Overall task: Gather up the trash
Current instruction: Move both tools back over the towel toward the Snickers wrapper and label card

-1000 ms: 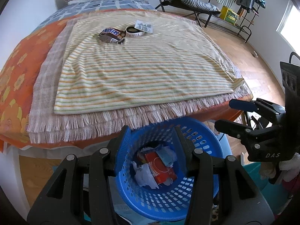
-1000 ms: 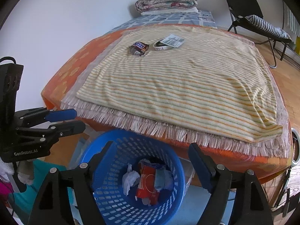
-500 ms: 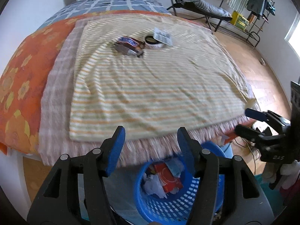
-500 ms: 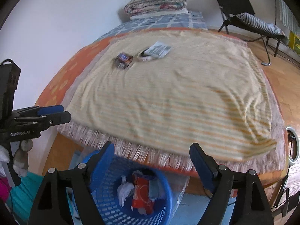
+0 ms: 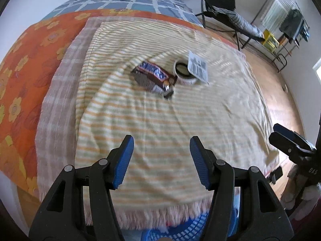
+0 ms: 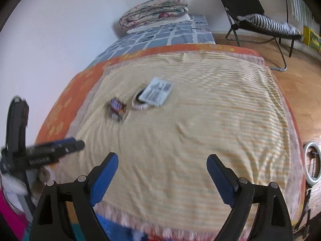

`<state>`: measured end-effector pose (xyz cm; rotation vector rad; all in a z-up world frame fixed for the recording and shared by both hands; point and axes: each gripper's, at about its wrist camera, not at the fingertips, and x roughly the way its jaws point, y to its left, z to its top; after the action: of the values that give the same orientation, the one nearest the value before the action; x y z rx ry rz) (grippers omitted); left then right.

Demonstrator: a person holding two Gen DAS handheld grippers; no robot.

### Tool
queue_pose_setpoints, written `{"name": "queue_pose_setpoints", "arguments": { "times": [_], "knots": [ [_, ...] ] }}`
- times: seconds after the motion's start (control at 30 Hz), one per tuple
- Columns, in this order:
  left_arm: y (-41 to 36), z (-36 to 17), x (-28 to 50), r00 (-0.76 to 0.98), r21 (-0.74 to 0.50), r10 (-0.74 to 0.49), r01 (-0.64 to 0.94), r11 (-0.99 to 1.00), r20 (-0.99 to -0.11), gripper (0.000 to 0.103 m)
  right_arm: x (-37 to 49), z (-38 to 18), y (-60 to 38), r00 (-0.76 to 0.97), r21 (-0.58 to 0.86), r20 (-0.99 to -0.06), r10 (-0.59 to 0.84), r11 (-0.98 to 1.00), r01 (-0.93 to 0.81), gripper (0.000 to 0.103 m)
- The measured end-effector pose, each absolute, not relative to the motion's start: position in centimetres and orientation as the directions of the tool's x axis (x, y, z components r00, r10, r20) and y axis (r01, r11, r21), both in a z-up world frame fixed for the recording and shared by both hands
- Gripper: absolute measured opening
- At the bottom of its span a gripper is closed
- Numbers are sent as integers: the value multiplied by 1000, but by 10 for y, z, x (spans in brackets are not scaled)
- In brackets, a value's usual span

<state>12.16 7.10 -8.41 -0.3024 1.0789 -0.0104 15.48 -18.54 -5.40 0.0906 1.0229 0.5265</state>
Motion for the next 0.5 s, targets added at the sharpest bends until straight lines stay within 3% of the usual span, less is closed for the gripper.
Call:
{"name": "queue_pose_setpoints", "arguments": {
  "times": [0.07, 0.5],
  "knots": [
    [75, -87, 137, 476, -269, -164, -162, 949, -864, 67, 174, -56, -179, 387, 342, -791, 474, 867, -363, 103],
    [114, -116, 204, 464, -385, -209, -325, 864, -861, 68, 283, -90, -137, 346, 411, -813, 467, 883, -227, 103]
  ]
}}
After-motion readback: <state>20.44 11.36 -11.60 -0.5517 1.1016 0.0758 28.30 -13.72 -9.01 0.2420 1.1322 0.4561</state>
